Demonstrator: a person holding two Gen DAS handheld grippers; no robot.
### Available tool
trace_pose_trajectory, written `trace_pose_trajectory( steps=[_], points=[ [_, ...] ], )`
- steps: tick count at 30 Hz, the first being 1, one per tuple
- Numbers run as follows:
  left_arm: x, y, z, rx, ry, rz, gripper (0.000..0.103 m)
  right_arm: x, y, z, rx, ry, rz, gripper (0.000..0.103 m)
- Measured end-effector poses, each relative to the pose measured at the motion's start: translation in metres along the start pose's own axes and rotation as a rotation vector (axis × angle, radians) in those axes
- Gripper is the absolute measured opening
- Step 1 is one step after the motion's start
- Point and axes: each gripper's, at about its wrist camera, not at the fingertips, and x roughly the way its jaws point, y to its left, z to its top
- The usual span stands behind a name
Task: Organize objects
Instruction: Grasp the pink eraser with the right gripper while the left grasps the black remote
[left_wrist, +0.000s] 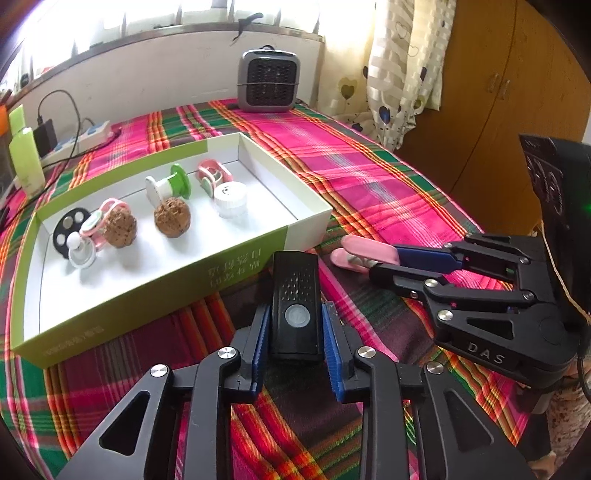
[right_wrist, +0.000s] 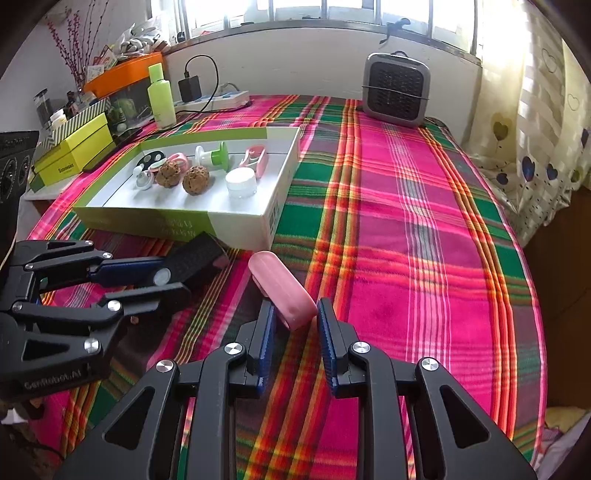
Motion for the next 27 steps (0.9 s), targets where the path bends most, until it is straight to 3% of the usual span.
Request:
trace_pose_trajectory(
  steps=[10, 12, 18, 27],
  points=[
    [-0.005, 0.000, -0.004, -0.023, 0.006, 0.011, 0.026, -0.007, 0.002, -0.009, 0.001, 0.011, -0.001, 0.024],
    [-0.002, -0.001, -0.003, -0.024, 0.013, 0.020, 0.030, -0.005, 0.002, -0.009, -0.001, 0.014, -0.005, 0.024],
    [0.004, 0.001, 0.002, -0.021, 0.021, 0.050, 0.035, 0.001, 0.005, -0.003, -0.040, 0.014, -0.004, 0.037],
    [0.006, 0.000, 0.004, -0.018, 0.013, 0.067, 0.034, 0.006, 0.006, 0.003, -0.039, 0.015, -0.005, 0.037]
  ],
)
